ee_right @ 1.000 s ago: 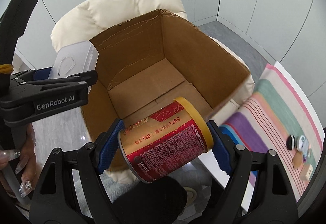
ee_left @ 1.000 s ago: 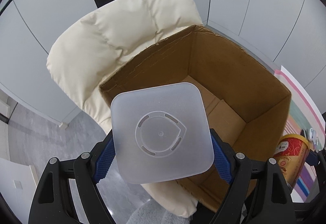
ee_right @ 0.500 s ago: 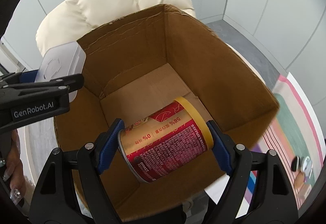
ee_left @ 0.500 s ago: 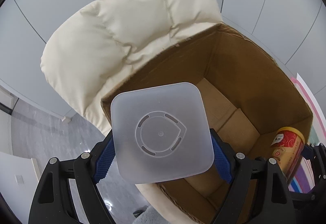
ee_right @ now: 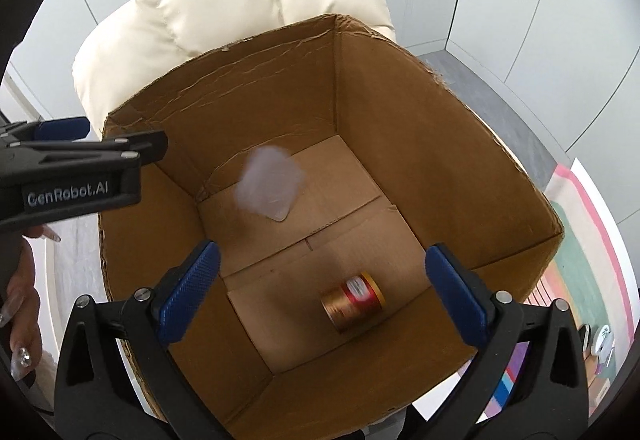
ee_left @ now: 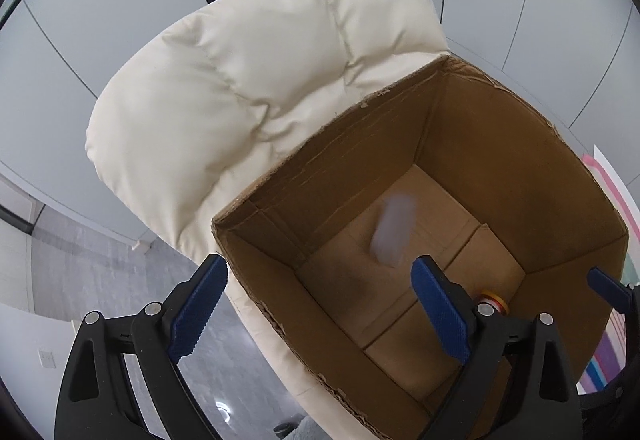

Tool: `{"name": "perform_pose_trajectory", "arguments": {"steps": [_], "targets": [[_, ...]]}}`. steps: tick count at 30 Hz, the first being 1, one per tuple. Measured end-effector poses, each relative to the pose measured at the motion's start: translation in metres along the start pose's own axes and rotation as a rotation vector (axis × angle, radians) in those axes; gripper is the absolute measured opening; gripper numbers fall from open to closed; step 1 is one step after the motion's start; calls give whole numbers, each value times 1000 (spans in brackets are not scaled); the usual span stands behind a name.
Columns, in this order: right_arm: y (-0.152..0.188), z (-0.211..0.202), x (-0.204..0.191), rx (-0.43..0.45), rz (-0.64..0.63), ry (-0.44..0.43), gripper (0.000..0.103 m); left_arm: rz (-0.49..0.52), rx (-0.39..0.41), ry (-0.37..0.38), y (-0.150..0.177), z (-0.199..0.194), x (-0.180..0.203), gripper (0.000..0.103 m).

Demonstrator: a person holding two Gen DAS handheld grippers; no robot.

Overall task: Organize objects
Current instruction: 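Open right tool to drop the can while left tool releases the case into the box, then withdraw both tools from the box back toward the striped cloth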

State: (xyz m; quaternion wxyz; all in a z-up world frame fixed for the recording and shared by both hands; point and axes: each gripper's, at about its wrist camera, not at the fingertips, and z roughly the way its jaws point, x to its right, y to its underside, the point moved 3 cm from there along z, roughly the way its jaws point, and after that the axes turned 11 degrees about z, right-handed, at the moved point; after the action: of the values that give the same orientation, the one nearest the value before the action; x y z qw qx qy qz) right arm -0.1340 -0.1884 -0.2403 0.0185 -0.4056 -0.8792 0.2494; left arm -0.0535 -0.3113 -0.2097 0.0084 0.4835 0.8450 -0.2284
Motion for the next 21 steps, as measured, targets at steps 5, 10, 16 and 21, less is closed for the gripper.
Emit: {"name": "perform_pose_trajectory", "arguments": {"steps": [5,10,16,21], "targets": [[3,-6,5,-1,10,10,103,-6,3,21,3,-5,0,94],[7,-15,7,-2,21,19,103,-16,18,47,5,-12,0,94],[16,-33,13,5,65,49,103,7,22,99,11,-28,7,94],[32,-58,21,30,120,62,103,35,61,142,25,-57,14,94]]}}
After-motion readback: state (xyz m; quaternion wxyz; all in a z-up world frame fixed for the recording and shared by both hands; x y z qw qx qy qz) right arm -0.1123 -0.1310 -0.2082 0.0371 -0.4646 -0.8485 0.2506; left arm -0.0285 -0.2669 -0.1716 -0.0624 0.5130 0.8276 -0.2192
